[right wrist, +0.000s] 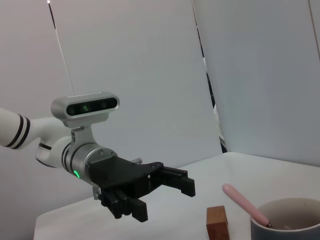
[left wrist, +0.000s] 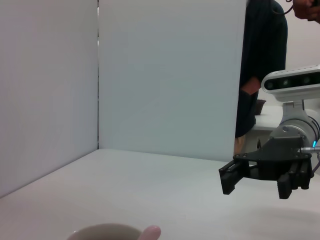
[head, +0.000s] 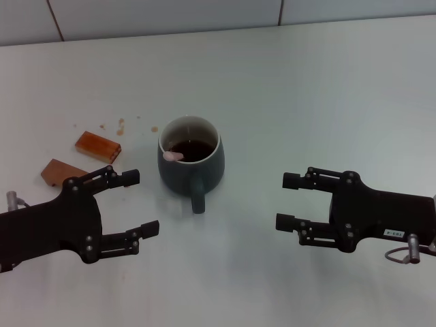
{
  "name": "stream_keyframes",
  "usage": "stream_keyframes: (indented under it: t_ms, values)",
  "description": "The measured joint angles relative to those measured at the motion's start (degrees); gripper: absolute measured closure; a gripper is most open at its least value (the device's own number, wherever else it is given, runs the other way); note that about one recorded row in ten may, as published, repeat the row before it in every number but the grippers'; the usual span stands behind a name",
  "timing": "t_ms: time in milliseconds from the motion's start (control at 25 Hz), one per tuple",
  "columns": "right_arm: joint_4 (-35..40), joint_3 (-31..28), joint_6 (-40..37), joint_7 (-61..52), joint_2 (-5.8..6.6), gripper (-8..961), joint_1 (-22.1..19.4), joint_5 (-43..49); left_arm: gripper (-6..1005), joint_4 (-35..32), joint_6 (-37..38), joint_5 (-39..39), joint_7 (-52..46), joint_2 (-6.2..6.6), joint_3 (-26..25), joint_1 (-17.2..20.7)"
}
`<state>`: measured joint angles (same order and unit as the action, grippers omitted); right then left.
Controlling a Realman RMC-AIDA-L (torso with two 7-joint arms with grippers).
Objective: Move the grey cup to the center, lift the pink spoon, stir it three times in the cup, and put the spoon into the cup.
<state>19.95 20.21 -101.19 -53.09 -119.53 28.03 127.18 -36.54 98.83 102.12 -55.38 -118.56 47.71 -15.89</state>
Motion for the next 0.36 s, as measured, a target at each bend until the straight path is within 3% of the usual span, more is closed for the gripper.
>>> stream_keyframes:
  t_ms: [360]
  values:
    - [0.0,0.0,0.12,0.01,0.0,212,0.35,0.0,140,0.05,0.05,0.0,-0.23,0.0,-0.01,-0.02]
